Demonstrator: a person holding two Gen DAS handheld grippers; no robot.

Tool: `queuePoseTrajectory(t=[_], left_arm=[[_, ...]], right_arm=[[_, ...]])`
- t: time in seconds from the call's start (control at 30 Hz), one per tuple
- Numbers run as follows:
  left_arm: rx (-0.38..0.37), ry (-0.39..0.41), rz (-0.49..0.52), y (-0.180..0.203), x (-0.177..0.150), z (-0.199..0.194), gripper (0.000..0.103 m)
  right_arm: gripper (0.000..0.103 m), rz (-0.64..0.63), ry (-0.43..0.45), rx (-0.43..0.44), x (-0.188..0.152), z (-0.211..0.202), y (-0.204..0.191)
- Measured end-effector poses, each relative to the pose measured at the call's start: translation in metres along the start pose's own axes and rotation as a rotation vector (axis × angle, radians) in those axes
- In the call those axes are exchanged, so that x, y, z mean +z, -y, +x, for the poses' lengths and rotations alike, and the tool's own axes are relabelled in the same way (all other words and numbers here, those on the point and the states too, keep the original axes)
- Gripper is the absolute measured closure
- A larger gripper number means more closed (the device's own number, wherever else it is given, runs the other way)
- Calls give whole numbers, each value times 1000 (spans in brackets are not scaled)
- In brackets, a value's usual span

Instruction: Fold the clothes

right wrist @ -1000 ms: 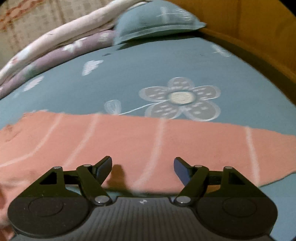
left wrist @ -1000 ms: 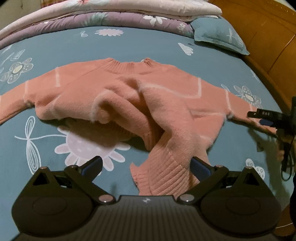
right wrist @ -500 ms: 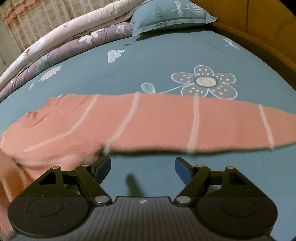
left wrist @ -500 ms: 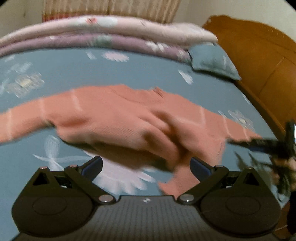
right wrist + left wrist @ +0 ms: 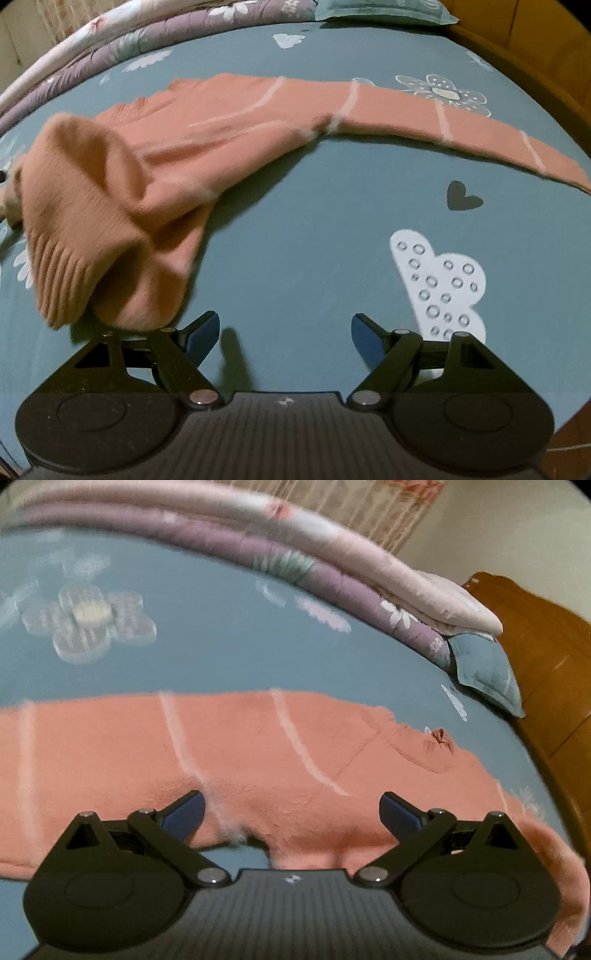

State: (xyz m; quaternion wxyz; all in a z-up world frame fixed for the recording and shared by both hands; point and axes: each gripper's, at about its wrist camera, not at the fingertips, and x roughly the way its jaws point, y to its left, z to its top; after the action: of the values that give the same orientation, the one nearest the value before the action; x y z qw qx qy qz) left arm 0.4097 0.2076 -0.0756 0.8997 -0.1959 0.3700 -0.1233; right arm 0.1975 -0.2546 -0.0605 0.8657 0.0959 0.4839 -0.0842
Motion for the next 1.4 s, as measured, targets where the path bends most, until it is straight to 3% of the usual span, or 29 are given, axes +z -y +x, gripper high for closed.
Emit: queuePoseTrajectory(t=[0.07, 0.2, 0.37, 0.47, 0.57, 0.67, 0.77, 0.8, 1.0, 1.13, 1.2, 1.27, 1.4], left_arm=[[-40, 17, -9, -8, -2, 6, 1], [-77, -51, -44, -21, 0, -7, 1], [-46, -64, -37, -34, -10, -39, 1], [-31, -64, -11, -24, 4, -48, 1], [-113, -20, 31, -7, 20, -41, 1], [-159, -45, 0, 1, 27, -10, 1], [-106, -110, -82, -8, 15, 16, 1], [-118, -87, -80, -10, 10, 12, 1], [22, -42, -53, -38, 5, -44, 1], [166, -22, -138, -85, 5, -66, 1], [135, 19, -173, -107, -2, -76, 1], [158, 31, -186, -113, -6, -88, 1], [283, 25, -122, -96, -8, -97, 1]], right_arm=[[19, -3, -5, -11, -1, -2, -5], [18, 11, -12, -42, -1, -2, -8], [17, 34, -40, -47, -5, 2, -10], [17, 26, -37, -48, -5, 2, -12], [16, 26, -32, -43, -5, 4, -14], [15, 15, -38, -49, -5, 9, -16], [13, -7, -40, -52, -3, 14, -20], [13, -11, -40, -51, -3, 15, -20], [10, -12, -52, -46, 3, 21, -18], [9, -21, -50, -49, 9, 27, -22], [8, -30, -53, -48, 12, 29, -23], [8, -41, -57, -47, 14, 30, -24], [7, -51, -63, -45, 16, 33, -25]])
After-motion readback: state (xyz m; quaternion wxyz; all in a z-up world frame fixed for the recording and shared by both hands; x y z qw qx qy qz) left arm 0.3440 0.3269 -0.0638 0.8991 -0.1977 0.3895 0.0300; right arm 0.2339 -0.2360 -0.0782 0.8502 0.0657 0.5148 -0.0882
